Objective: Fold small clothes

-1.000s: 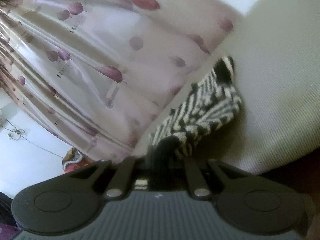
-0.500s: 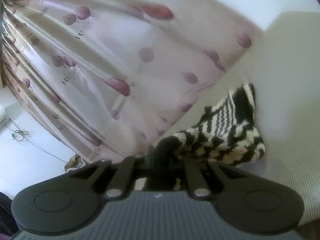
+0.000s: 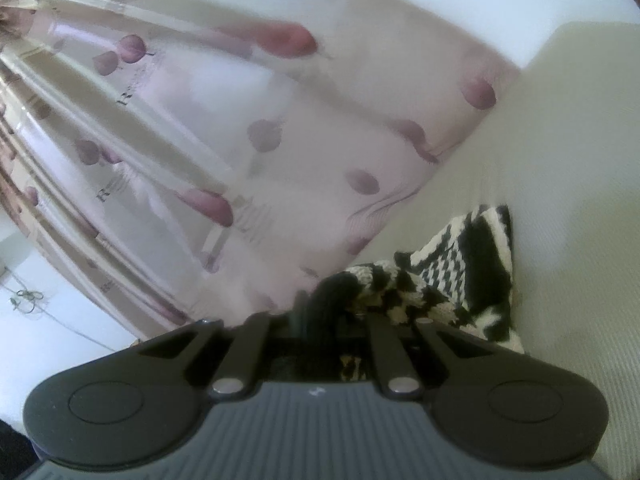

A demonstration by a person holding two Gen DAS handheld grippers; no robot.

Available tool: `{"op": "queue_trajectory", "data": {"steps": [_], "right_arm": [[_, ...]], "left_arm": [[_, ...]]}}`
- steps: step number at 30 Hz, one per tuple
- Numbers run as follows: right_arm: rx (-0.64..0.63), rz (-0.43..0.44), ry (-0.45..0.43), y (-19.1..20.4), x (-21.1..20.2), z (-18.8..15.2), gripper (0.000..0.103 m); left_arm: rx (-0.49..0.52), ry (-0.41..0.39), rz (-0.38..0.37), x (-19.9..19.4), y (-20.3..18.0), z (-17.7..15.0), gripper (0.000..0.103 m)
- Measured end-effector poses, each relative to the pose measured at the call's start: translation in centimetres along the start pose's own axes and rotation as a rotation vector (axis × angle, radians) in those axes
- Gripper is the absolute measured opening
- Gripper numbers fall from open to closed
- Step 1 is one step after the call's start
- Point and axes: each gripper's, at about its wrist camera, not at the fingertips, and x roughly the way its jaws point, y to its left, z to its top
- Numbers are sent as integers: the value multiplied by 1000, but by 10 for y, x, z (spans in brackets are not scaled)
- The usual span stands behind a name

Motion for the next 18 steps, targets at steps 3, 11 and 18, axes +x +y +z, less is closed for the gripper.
{"op": "queue_trajectory", "data": {"steps": [3,11,18], "right_arm": [[13,-16,-3,-6,13,6,9],[63,-53,2,-27,47,12,9],[101,-113,0,-45,74,17,10]], "left_arm": [[-11,-11,13,11,4,7,11],[-33,-13,71,39,19,14,12],[-52,-12,116,61,29,15,12]]}}
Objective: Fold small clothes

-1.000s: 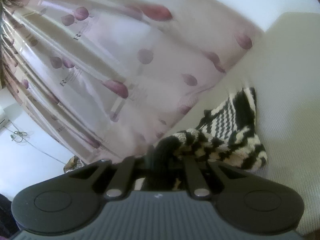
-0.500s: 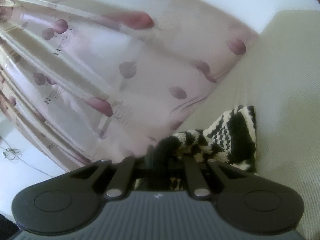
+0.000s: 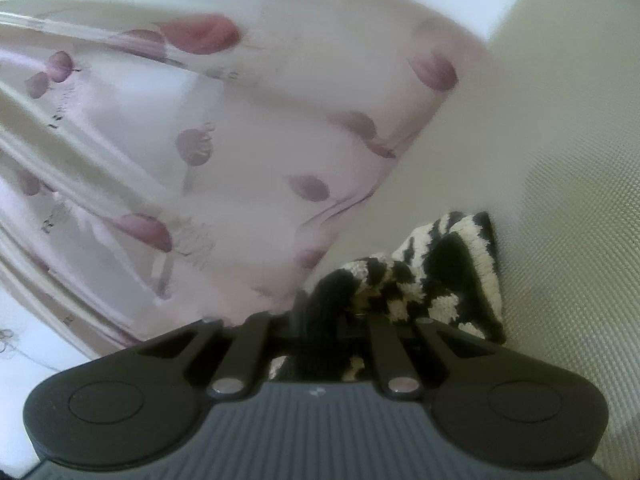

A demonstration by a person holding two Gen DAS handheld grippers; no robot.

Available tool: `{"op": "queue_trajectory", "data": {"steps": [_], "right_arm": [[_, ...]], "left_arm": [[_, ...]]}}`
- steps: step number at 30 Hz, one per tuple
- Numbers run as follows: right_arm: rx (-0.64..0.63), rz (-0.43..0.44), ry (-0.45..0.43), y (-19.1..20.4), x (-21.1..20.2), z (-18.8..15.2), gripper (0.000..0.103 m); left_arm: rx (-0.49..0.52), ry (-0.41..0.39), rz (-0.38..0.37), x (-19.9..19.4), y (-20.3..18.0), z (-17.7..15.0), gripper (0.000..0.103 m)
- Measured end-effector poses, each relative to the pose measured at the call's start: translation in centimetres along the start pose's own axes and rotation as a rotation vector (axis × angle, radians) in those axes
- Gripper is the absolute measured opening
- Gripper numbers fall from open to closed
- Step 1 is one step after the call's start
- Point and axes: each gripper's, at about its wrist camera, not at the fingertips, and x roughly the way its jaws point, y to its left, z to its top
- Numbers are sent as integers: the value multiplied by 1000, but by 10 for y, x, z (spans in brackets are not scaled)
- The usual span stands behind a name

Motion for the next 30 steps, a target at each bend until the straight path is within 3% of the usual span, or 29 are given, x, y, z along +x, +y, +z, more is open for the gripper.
{"op": "queue_trajectory", "data": {"steps": [10,17,18,20,21,23,25,26,27,30], "right_arm": [[77,-64,-17,-31,25,0,12],[85,-79,-25,-37,38,0,13],[84,-74,-34,-38,39,1,14],[91,-75,-43,-40,41,2,16],[106,-60,-55,-42,41,2,20],[135,-13,-90,-46,40,2,31],[148,10,-145,-47,35,2,60],[154,24,-168,-48,33,3,68],[163,41,-189,-49,29,3,73],[133,38,-207,-45,18,5,73]], "left_arm": [[43,-8,42,23,-2,-1,12],[21,-33,66,35,5,5,12],[18,-38,68,36,6,6,16],[18,-61,84,35,7,8,32],[22,-81,87,33,7,8,41],[41,-115,95,30,5,10,46],[64,-137,107,27,3,11,54],[72,-150,114,25,1,12,56],[76,-162,116,22,0,11,61],[98,-172,99,13,-7,10,63]]}}
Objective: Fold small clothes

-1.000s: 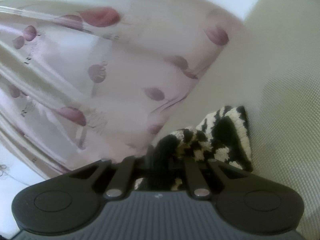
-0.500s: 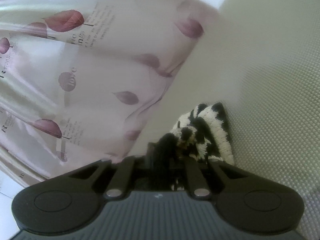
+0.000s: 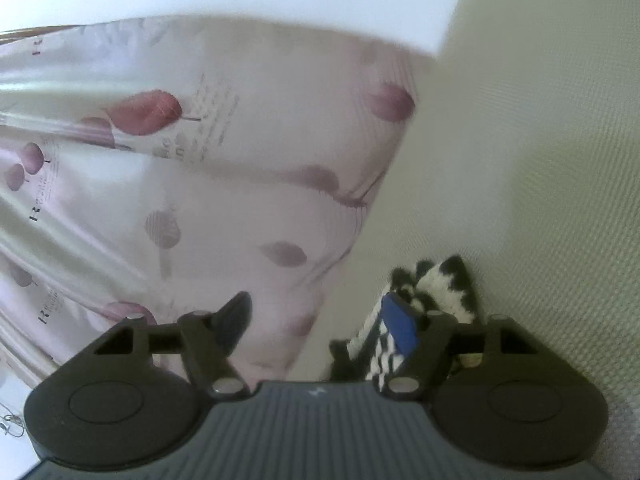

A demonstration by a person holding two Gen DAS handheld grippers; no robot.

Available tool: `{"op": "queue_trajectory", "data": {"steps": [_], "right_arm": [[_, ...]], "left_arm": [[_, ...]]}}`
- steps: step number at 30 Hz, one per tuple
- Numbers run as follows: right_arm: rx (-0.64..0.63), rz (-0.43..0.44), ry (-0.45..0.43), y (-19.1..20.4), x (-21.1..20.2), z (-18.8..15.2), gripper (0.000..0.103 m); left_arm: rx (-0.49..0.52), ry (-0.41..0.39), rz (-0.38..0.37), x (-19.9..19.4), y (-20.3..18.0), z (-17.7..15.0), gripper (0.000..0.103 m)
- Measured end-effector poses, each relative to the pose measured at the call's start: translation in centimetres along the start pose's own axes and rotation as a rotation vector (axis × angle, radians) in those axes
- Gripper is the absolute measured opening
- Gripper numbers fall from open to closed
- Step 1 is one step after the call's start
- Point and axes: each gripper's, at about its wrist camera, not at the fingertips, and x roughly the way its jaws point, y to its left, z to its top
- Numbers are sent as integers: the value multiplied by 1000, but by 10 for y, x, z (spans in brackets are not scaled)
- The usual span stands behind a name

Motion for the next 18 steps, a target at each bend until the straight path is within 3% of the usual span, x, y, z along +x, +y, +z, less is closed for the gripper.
{"op": "queue_trajectory", "data": {"steps": [3,5,9,13,16,18], "right_arm": [[-80,34,28,13,-11,-1,73],[-177,67,114,31,-11,-10,72],[-396,59,235,62,-10,-41,72],[-455,20,289,63,-1,-54,72],[-418,16,315,55,3,-61,73],[-428,0,322,56,3,-64,73]], "left_arm": [[61,37,-63,-13,-11,-1,63],[124,101,-61,-18,-21,-4,63],[152,264,-59,-19,-29,-10,63],[133,469,-133,3,-37,-19,66],[171,493,-126,33,-49,-21,77],[161,394,-105,48,-47,-15,77]]}}
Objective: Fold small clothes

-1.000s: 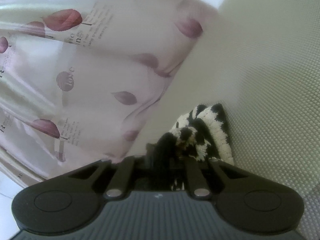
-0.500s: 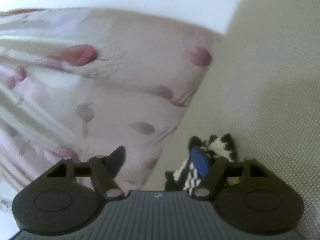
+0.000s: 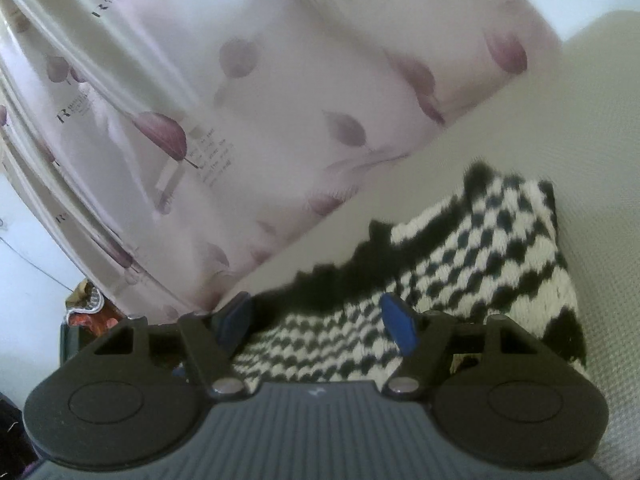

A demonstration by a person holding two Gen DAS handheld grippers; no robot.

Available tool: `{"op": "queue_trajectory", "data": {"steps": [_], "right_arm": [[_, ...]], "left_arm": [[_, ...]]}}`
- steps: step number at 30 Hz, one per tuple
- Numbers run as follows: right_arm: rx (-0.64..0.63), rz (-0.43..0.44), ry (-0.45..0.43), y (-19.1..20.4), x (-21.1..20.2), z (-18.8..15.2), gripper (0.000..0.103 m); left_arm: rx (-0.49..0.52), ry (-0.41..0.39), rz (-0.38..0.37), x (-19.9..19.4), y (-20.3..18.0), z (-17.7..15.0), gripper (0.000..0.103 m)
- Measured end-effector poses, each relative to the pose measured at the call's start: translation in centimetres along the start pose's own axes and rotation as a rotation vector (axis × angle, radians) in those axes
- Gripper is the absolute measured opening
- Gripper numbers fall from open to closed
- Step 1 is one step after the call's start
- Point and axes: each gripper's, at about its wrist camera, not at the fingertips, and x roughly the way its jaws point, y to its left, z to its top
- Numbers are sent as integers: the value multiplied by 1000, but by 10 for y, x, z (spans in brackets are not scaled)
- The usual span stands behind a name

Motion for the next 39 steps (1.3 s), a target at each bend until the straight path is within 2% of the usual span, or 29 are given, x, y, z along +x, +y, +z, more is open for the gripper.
{"op": "queue_trajectory", "data": {"steps": [2,3,4,6,7,9,11,14,17,18,19,20,24,29,30,32,33,35,36,37,39], "right_arm": [[-12,-2,6,3,-2,-1,73],[-20,-5,8,4,-4,-2,73],[-34,-11,7,6,-8,-1,73],[-56,-19,-4,7,-13,2,73],[-61,-22,-13,8,-16,4,73],[-64,-28,-37,6,-23,8,73],[-85,-55,-51,6,-30,9,73],[-122,-92,-52,7,-38,4,73],[-110,-100,-53,4,-45,-8,73],[-109,-107,-50,3,-48,-12,73],[-109,-115,-48,2,-50,-14,73],[-107,-130,-45,0,-53,-18,73],[-80,-141,-66,-6,-70,-24,73],[-57,-152,-72,-13,-85,-27,73],[-57,-156,-69,-14,-85,-28,73],[-54,-153,-74,-15,-87,-30,73],[-53,-152,-77,-14,-87,-30,73],[-51,-146,-90,-12,-90,-29,73],[-52,-144,-95,-10,-91,-29,73],[-59,-146,-99,-9,-92,-28,73],[-84,-161,-106,-5,-94,-26,73]], "left_arm": [[-51,-162,35,-5,11,14,78],[-99,-238,58,-12,19,20,83],[-146,-283,66,-19,27,24,91],[-219,-339,77,-37,43,26,92],[-210,-342,100,-45,48,26,92],[-137,-298,139,-58,53,25,92],[-44,-219,154,-67,58,16,92],[27,-107,157,-67,63,-8,84],[50,-30,130,-61,72,-25,62],[53,-16,115,-58,74,-30,45],[54,-7,102,-59,75,-35,21],[49,0,95,-57,75,-37,12],[-3,9,70,-78,73,-54,11],[17,51,122,-93,74,-71,11],[17,39,111,-95,77,-72,12],[42,-37,61,-100,76,-69,16],[71,-73,81,-101,71,-65,21],[111,-118,87,-104,58,-59,44],[110,-127,76,-106,53,-55,73],[105,-143,78,-109,48,-53,87],[118,-211,77,-116,34,-49,87]]}}
